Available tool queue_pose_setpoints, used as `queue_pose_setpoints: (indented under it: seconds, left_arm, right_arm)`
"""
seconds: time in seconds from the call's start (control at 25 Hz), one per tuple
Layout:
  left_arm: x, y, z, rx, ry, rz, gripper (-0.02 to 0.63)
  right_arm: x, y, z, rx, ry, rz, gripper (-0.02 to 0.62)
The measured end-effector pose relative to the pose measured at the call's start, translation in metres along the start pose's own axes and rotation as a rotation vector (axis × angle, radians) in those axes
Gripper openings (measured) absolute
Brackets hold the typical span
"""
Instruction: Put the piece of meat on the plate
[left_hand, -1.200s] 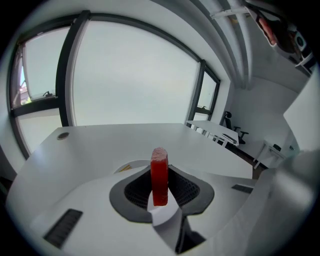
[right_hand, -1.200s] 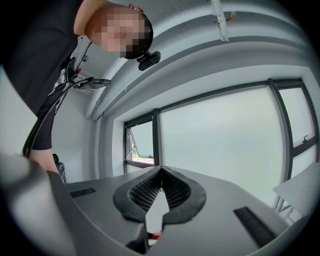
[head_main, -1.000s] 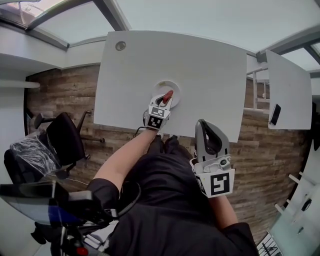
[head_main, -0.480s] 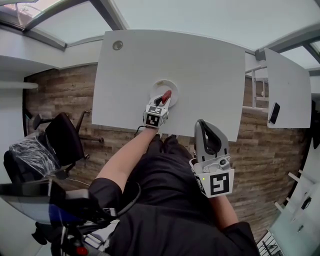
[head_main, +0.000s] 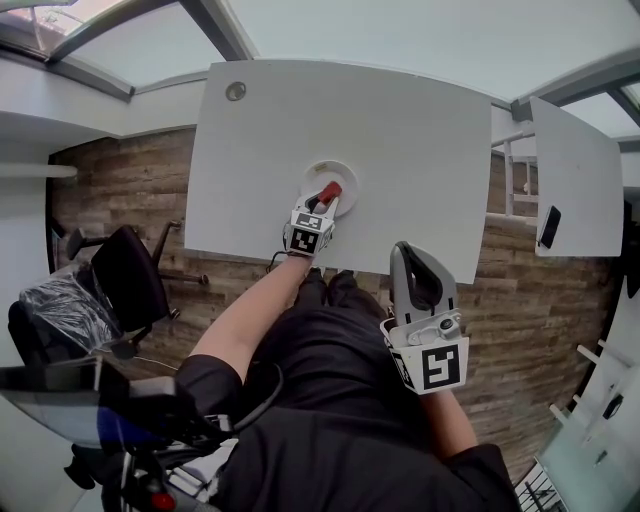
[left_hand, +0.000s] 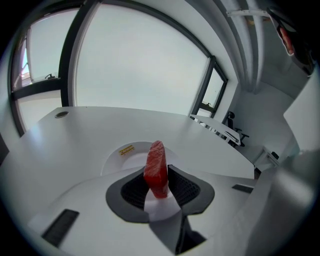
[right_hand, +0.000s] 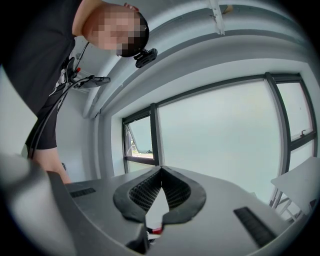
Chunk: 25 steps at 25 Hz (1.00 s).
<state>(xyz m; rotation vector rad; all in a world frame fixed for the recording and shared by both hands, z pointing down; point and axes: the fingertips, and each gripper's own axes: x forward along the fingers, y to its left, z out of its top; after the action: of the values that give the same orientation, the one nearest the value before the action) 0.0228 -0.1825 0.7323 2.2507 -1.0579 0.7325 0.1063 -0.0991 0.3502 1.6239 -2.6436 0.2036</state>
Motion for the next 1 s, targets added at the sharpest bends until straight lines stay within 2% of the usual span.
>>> queue_pose_setpoints:
  seconds: [0.24, 0.36, 0.48, 0.84, 1.0]
  left_arm:
    - [0.002, 0.003, 0.0, 0.044, 0.009, 0.016, 0.098]
    - [0.004, 0.008, -0.004, 0.053, 0.017, 0.038, 0.168]
    - [0.005, 0.011, -0.006, 0.056, 0.015, 0.044, 0.207]
    - [0.006, 0.005, -0.015, 0.053, 0.056, -0.023, 0.299]
    - [0.004, 0.004, -0.02, 0.09, 0.084, -0.047, 0.302]
  right_arm:
    - [-0.002, 0.007, 0.0, -0.001, 0.001, 0.002, 0.006]
    - [-0.004, 0.008, 0.0, -0.007, -0.002, -0.002, 0.006]
    - [-0.008, 0.008, 0.0, -0.008, -0.001, -0.008, 0.005]
    - [-0.014, 0.016, 0.0, -0.014, 0.003, -0.01, 0.005]
    - [-0.019, 0.018, -0.001, -0.015, 0.003, -0.017, 0.006]
